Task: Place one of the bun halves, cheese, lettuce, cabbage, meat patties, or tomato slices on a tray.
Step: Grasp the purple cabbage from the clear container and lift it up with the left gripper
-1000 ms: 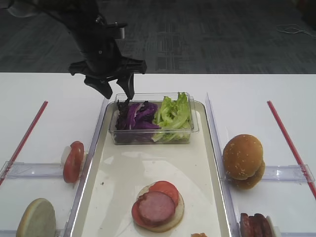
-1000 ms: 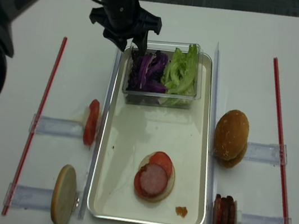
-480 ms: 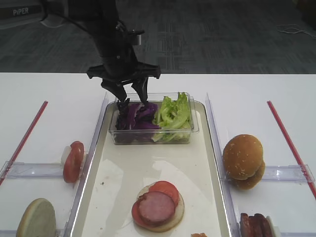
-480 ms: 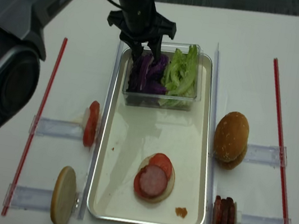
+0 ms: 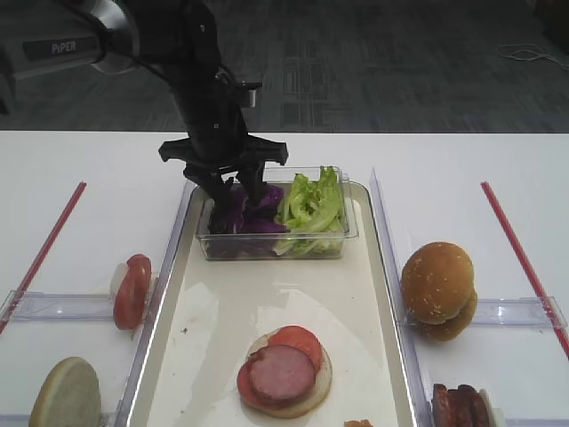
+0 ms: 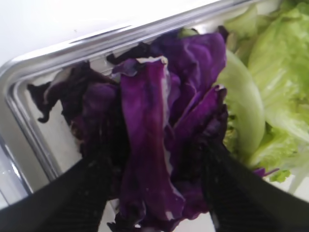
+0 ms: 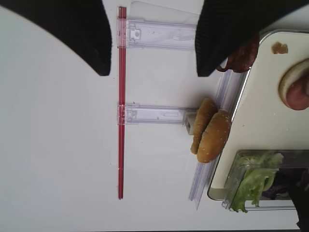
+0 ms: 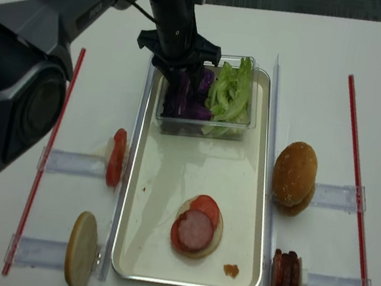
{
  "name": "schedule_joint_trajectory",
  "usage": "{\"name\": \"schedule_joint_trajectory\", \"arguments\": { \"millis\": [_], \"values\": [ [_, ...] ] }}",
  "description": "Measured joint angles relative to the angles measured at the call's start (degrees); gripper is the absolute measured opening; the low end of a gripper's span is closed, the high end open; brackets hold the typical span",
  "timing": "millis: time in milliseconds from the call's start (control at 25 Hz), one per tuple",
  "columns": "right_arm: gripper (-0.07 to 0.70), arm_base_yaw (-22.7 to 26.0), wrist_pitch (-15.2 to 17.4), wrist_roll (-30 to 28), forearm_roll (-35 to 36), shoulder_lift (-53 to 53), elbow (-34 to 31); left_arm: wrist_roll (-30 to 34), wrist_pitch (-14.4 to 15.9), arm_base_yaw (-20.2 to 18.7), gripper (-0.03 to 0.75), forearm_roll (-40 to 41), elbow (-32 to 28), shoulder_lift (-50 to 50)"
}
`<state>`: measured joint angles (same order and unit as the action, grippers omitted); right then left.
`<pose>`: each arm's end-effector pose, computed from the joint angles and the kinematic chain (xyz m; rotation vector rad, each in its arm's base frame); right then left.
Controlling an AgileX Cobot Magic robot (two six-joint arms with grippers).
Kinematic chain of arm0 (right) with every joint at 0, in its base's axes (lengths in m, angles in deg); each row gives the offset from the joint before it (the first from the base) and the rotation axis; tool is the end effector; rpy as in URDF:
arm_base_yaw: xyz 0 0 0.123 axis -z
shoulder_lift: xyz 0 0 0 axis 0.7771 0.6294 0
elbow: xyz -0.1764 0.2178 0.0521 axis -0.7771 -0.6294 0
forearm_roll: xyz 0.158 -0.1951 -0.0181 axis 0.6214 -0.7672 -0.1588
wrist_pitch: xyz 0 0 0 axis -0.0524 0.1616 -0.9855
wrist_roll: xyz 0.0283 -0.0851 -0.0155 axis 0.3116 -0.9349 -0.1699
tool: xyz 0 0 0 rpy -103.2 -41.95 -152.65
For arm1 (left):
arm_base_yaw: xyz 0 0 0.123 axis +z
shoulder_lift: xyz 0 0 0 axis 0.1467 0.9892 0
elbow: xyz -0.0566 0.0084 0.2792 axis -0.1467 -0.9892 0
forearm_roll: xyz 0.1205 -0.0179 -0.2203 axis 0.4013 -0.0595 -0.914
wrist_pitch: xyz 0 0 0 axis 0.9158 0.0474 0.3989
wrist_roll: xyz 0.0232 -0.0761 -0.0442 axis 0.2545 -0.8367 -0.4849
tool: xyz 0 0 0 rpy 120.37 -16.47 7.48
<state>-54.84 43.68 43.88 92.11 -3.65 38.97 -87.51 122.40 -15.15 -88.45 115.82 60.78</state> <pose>-0.0084 0.0075 0.2679 -0.0584 2.1026 0.1699 0.4366 -0.2049 0.1942 0.4012 2.9697 -0.2840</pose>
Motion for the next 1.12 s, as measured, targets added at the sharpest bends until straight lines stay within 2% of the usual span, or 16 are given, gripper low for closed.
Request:
{"name": "schedule_joint_trajectory", "arguments": {
  "millis": [320,1120],
  "values": [
    [0.401,0.0,0.0,0.0,0.0,0.0,0.0,0.0,-1.5,0.0,0.414,0.0,0.0,1.0],
    [0.401,0.0,0.1,0.1,0.0,0.0,0.0,0.0,-2.2,0.0,0.212,0.0,0.0,1.0]
  ]
}}
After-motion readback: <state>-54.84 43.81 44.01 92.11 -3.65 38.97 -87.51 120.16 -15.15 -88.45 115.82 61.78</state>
